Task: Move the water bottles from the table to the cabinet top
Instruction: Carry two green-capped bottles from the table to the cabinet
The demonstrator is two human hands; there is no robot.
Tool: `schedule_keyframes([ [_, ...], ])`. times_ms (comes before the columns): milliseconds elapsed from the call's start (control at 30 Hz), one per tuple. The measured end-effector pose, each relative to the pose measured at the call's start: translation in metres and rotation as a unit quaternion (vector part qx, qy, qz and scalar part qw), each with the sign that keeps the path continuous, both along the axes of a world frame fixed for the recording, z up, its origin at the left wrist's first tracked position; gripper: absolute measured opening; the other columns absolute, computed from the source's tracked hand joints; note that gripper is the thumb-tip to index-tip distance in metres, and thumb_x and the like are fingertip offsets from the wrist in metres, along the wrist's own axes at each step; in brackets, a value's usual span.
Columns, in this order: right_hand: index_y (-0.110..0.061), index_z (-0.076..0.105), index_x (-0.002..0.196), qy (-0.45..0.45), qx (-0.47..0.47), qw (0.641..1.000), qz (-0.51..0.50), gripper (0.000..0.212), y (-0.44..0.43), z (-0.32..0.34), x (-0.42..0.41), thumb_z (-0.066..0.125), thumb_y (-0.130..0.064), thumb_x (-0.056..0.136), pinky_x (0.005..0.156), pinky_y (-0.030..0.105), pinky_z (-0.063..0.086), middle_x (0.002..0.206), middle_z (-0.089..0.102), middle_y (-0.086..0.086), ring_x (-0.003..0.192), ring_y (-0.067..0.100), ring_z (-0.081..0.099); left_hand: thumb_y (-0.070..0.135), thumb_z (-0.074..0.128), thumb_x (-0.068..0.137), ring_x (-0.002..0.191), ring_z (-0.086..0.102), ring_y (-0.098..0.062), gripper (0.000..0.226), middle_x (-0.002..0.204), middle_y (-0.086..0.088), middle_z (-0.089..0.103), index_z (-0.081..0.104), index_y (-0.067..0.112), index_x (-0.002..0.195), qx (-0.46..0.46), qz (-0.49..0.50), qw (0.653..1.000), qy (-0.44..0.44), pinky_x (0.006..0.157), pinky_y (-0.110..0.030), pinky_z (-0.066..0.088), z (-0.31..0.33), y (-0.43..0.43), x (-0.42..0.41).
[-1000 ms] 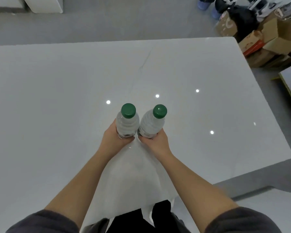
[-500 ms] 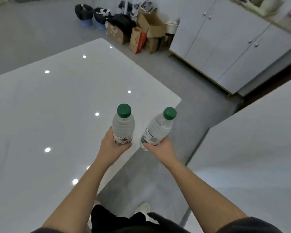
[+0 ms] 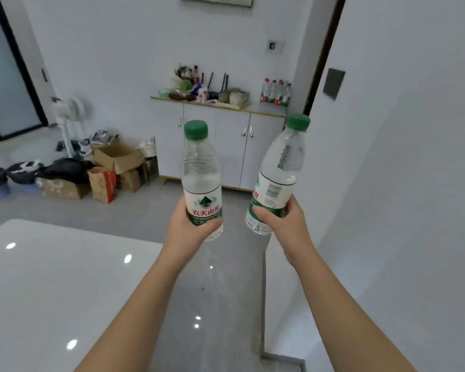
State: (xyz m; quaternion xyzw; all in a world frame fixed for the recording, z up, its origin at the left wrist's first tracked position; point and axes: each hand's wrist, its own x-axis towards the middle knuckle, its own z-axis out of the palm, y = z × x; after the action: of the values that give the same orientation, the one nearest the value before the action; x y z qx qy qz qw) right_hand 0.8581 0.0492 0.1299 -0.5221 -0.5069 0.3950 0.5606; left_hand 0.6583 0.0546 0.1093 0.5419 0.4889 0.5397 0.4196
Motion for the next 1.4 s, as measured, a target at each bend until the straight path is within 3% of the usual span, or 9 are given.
schedule_keyframes([
  [67,-0.023,0.060,0.119,0.019,0.040,0.999,-0.012,0.048,0.003,0.032,0.005,0.078,-0.007,0.077,0.087,0.030,0.055,0.109,0.072,-0.009,0.098,0.007,0.069,0.006,0.082,0.070,0.092,0.066,-0.004,0.049,0.101,0.009,0.070,0.058,0.024,0.109,0.029,-0.010,0.999,-0.014,0.074,-0.021,0.050,0.036,0.015,0.009],
  [200,-0.028,0.060,0.114,0.026,0.098,0.995,-0.022,0.045,0.003,0.086,0.010,0.077,-0.007,0.078,0.091,0.041,0.055,0.110,0.071,-0.008,0.102,0.013,0.069,0.014,0.084,0.068,0.097,0.068,-0.013,0.052,0.104,0.006,0.072,0.060,0.021,0.114,0.067,-0.054,0.996,-0.039,0.080,-0.032,0.054,0.097,0.035,0.022],
  [333,-0.022,0.058,0.123,0.014,0.124,0.992,-0.029,0.053,0.002,0.123,0.010,0.079,-0.010,0.076,0.091,0.038,0.054,0.114,0.070,-0.005,0.105,0.016,0.067,0.006,0.081,0.072,0.092,0.067,-0.014,0.043,0.100,0.004,0.072,0.060,0.026,0.104,0.089,-0.085,0.990,-0.072,0.072,-0.032,0.051,0.141,0.043,0.029],
  [433,-0.021,0.060,0.124,0.003,0.136,0.990,-0.027,0.054,0.001,0.139,0.005,0.081,-0.011,0.075,0.080,0.027,0.055,0.111,0.071,-0.007,0.101,0.012,0.068,0.003,0.080,0.071,0.090,0.067,-0.014,0.045,0.098,0.005,0.071,0.059,0.028,0.102,0.096,-0.101,0.987,-0.080,0.070,-0.032,0.051,0.158,0.048,0.030],
  [533,-0.020,0.062,0.121,-0.001,0.142,0.989,-0.027,0.052,0.004,0.146,-0.002,0.081,-0.007,0.073,0.067,0.016,0.052,0.107,0.073,-0.007,0.094,0.008,0.070,0.003,0.082,0.070,0.092,0.066,-0.013,0.053,0.101,0.004,0.071,0.059,0.023,0.113,0.092,-0.110,0.986,-0.086,0.067,-0.029,0.050,0.165,0.053,0.027],
  [633,-0.021,0.063,0.118,0.001,0.150,0.988,-0.028,0.054,0.011,0.146,-0.009,0.081,-0.002,0.071,0.066,0.013,0.053,0.106,0.073,-0.007,0.092,0.005,0.070,0.003,0.082,0.069,0.093,0.066,-0.013,0.055,0.103,0.003,0.071,0.058,0.022,0.115,0.091,-0.115,0.985,-0.087,0.066,-0.026,0.048,0.167,0.059,0.022],
  [1133,-0.023,0.061,0.123,0.077,0.147,0.984,-0.059,0.056,0.107,0.140,-0.003,0.081,-0.005,0.073,0.088,0.029,0.055,0.110,0.071,-0.008,0.104,0.012,0.067,0.002,0.081,0.070,0.092,0.064,-0.014,0.055,0.102,0.003,0.069,0.058,0.023,0.114,0.076,-0.099,0.989,-0.077,0.066,-0.027,0.049,0.174,0.136,0.028],
  [1400,-0.028,0.059,0.116,0.101,0.155,0.982,-0.049,0.051,0.208,0.139,0.037,0.079,-0.005,0.076,0.082,0.023,0.051,0.106,0.069,-0.013,0.100,0.005,0.064,0.002,0.082,0.069,0.092,0.065,-0.014,0.055,0.101,0.003,0.069,0.058,0.021,0.114,0.095,-0.089,0.989,-0.066,0.070,-0.030,0.052,0.173,0.235,0.068],
])
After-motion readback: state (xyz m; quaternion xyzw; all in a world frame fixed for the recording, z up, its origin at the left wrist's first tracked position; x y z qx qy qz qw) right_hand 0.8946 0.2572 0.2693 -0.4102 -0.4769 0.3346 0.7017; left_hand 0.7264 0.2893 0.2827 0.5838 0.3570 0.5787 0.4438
